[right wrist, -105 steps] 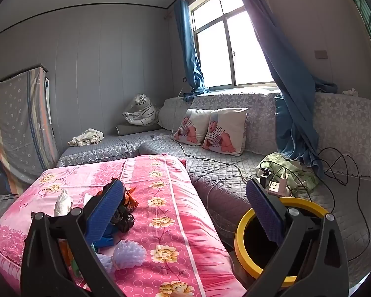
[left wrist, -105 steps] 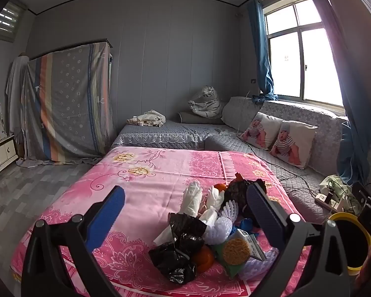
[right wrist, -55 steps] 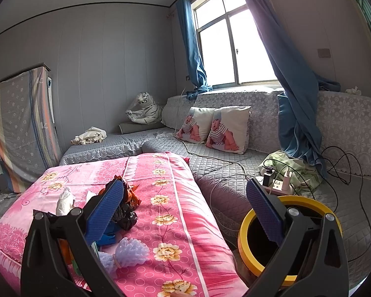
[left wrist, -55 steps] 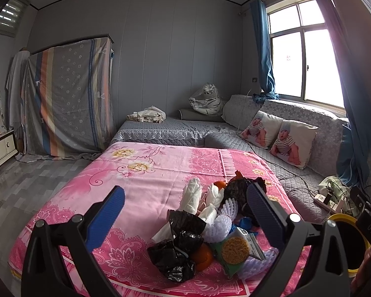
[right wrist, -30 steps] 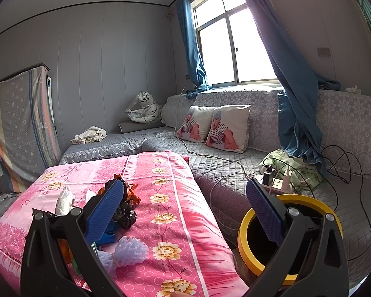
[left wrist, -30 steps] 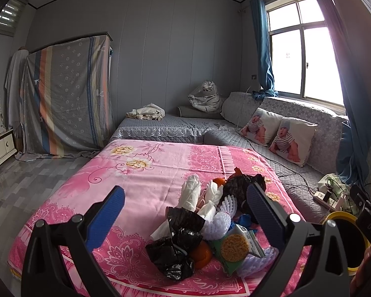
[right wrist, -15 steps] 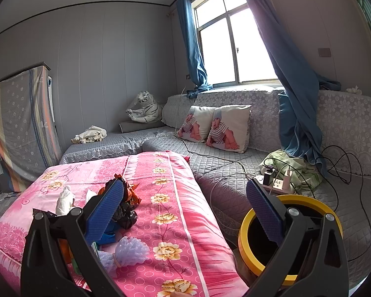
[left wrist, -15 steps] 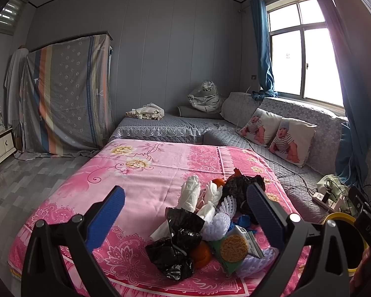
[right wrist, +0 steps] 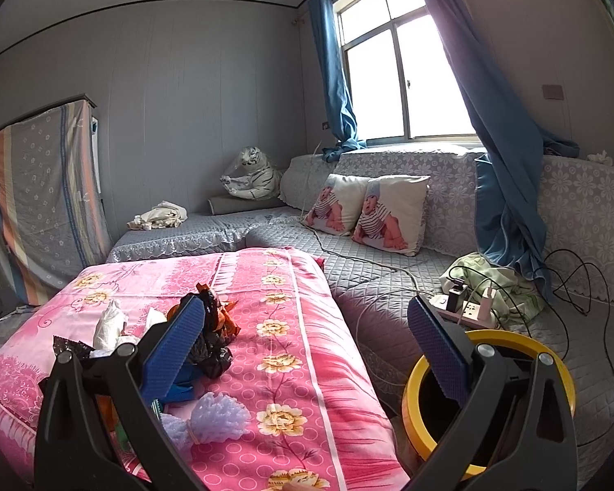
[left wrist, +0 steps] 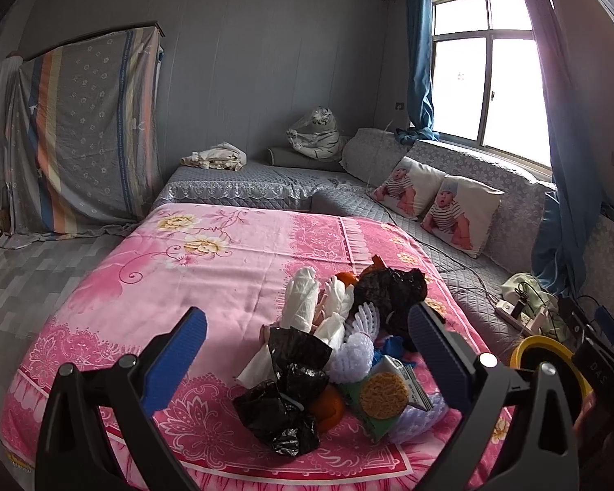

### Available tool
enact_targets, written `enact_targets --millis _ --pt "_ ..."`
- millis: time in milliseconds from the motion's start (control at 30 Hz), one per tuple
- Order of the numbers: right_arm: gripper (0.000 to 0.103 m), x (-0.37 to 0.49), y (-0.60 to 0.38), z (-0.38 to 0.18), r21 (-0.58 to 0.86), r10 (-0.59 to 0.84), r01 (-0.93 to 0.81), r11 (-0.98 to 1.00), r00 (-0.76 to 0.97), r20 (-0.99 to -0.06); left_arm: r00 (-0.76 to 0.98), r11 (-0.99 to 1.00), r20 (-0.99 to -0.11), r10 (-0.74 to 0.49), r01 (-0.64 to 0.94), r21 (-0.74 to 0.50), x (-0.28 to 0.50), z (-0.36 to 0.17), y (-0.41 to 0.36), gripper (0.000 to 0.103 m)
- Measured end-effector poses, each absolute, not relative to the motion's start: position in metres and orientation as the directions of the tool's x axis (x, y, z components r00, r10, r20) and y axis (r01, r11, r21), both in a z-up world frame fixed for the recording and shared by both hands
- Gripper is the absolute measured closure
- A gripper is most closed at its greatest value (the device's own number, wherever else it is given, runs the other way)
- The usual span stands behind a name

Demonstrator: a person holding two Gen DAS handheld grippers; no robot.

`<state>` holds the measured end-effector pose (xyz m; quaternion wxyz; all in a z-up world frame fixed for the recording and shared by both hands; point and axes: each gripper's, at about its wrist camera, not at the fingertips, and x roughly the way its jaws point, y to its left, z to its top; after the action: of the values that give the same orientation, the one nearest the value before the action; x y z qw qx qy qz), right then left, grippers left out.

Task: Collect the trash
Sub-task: 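Grasp a black plastic bag with the left tool while the right tool grasps another black bag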

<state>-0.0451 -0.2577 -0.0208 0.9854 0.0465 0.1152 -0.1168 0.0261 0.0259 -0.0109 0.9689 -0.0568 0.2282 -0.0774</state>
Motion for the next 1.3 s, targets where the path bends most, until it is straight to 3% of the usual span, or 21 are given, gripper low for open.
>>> enact_targets --millis 167,233,433,633,833,1100,1200,1300 --pt "0.008 -0.016 -0.258 -0.032 0.086 -0.071 0.105 0.991 0.942 -0.329 0.827 0.977 -0.522 -0.206 0.148 -0.151 0.042 -0.034 0.046 0.007" --pt "0.008 -0.003 -0.262 -0.037 0.136 0.014 0.04 0.99 0.928 -0.373 0.828 0.977 -0.519 -0.211 0.163 -0.136 0.039 -0.042 0.055 0.007" --pt "0.008 0.033 -0.262 -0.051 0.13 0.099 -0.043 0.991 0.879 -0.466 0.784 0.963 -0.569 -0.248 0.265 -0.053 0.031 -0.068 0.07 0.007" --pt "0.008 0.066 -0.255 -0.063 0.177 0.229 -0.158 0.971 0.818 -0.528 0.722 0.954 -0.635 -0.274 0.285 -0.088 0.043 -0.093 0.076 0.007" --pt "0.008 0.092 -0.233 -0.065 0.04 0.188 -0.197 0.98 0.821 -0.539 0.676 0.939 -0.66 -0.327 0.312 -0.146 0.061 -0.106 0.073 0.007" --pt "0.009 0.135 -0.218 -0.073 0.008 0.214 -0.266 0.964 0.753 -0.622 0.647 0.929 -0.677 -0.349 0.331 -0.163 0.071 -0.115 0.063 0.007" --pt "0.02 0.146 -0.214 -0.08 0.019 0.228 -0.287 0.958 0.716 -0.66 0.635 0.927 -0.686 -0.356 0.333 -0.172 0.076 -0.119 0.062 0.008" --pt "0.02 0.154 -0.217 -0.087 0.052 0.25 -0.295 0.954 0.688 -0.682 0.619 0.926 -0.699 -0.357 0.335 -0.175 0.082 -0.123 0.061 0.015"
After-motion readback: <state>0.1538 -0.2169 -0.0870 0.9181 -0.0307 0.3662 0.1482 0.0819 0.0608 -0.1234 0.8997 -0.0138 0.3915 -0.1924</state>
